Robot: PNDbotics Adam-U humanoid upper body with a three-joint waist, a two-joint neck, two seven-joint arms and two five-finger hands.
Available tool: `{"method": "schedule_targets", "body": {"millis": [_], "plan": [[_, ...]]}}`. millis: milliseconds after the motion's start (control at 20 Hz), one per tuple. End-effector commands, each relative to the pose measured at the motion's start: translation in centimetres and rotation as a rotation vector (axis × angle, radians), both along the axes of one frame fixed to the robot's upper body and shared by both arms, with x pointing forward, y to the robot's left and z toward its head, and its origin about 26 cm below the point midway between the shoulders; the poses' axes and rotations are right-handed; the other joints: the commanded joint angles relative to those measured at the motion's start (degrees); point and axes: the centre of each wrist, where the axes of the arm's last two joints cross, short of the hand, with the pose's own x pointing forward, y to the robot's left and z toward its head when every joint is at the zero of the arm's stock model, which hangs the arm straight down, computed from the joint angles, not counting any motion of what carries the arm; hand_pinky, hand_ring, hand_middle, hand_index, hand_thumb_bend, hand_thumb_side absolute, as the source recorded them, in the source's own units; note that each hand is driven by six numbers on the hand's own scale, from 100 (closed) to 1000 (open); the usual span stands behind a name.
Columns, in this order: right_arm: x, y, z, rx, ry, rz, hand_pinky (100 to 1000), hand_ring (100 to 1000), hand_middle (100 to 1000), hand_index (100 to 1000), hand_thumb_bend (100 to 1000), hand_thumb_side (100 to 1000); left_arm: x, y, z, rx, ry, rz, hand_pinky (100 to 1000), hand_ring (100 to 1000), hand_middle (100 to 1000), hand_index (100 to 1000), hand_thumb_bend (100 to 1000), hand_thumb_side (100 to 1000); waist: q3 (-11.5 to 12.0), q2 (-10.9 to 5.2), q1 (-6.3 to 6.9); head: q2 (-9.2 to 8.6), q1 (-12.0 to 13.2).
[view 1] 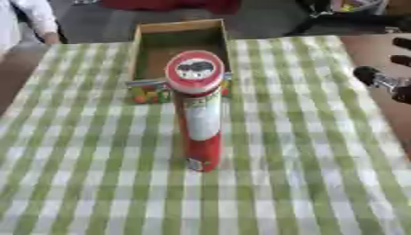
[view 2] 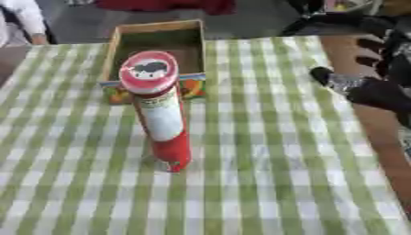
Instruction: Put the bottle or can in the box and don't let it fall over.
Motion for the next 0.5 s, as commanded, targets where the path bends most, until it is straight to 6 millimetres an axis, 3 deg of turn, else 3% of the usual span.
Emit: {"method": "schedule_targets", "body": {"millis": [50,500], "plan": [[-0.3,0.1,1.2,-0.032,-0.026,0.019,883,940,952,936,657,192,-0.2,0.1,1.1,0.013,-0.031,-0.006,857,874,779,805,739,678,0.1,-1.04,-0.13,-0.15,0.2],[-1.1,2.6,1.6,-0.108,0.041,0.224,886,942,958,942,654,204,-0.1,0.0,1.0,0.006,-0.022,-0.019,857,876,780,802,738,677,0.4,-0.98,-0.30,0.00,0.0]]}}
